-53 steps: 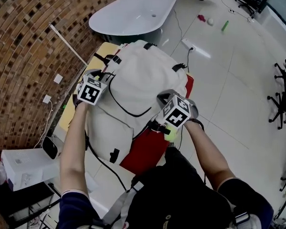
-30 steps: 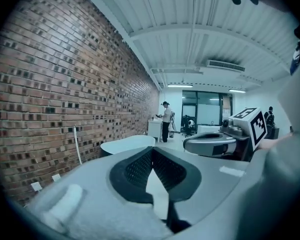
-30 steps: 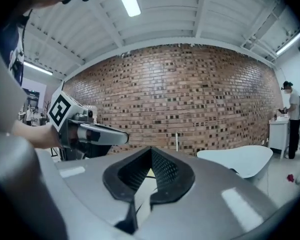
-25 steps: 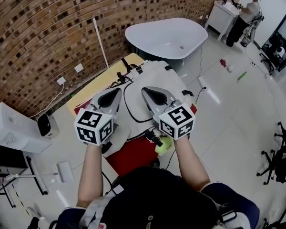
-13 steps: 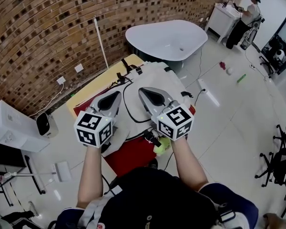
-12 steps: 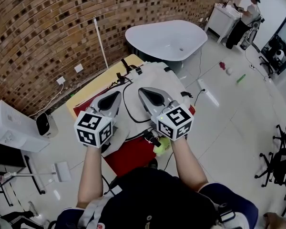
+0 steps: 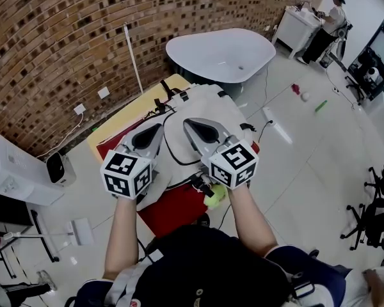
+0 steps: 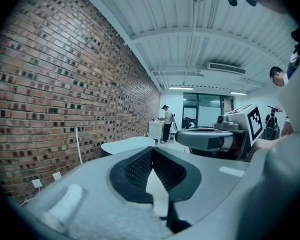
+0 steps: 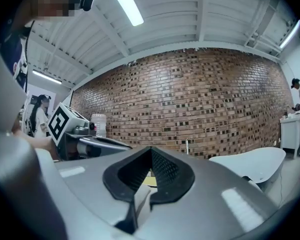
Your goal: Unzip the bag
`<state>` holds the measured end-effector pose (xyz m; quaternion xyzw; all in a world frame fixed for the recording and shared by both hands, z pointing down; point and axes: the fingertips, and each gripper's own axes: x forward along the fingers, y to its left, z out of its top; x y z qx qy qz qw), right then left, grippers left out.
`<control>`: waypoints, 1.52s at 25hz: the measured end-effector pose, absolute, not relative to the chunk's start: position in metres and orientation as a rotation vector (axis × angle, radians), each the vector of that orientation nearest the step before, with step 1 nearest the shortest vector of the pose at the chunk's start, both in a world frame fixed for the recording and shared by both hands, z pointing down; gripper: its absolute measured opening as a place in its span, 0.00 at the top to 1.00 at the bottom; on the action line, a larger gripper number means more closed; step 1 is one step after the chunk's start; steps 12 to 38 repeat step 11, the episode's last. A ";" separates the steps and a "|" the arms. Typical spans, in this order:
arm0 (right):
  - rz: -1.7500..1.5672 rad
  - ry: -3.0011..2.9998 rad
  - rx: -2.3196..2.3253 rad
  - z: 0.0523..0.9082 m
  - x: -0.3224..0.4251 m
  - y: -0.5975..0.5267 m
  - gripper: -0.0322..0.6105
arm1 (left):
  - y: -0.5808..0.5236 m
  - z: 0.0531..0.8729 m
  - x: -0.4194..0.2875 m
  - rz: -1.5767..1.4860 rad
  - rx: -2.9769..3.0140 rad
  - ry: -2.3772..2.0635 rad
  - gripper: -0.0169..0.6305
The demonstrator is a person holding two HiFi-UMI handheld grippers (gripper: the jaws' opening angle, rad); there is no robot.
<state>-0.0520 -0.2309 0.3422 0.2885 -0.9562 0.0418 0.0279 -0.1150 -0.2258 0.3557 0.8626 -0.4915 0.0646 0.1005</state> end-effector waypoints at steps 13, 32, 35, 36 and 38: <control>0.123 -2.952 0.881 0.344 -0.048 -0.227 0.94 | -0.223 0.356 -0.104 0.184 2.565 -1.436 0.97; 0.123 -2.952 0.881 0.344 -0.048 -0.227 0.94 | -0.223 0.356 -0.104 0.184 2.565 -1.436 0.97; 0.123 -2.952 0.881 0.344 -0.048 -0.227 0.94 | -0.223 0.356 -0.104 0.184 2.565 -1.436 0.97; 0.123 -2.952 0.881 0.344 -0.048 -0.227 0.94 | -0.223 0.356 -0.104 0.184 2.565 -1.436 0.97; 0.123 -2.952 0.881 0.344 -0.048 -0.227 0.94 | -0.223 0.356 -0.104 0.184 2.565 -1.436 0.97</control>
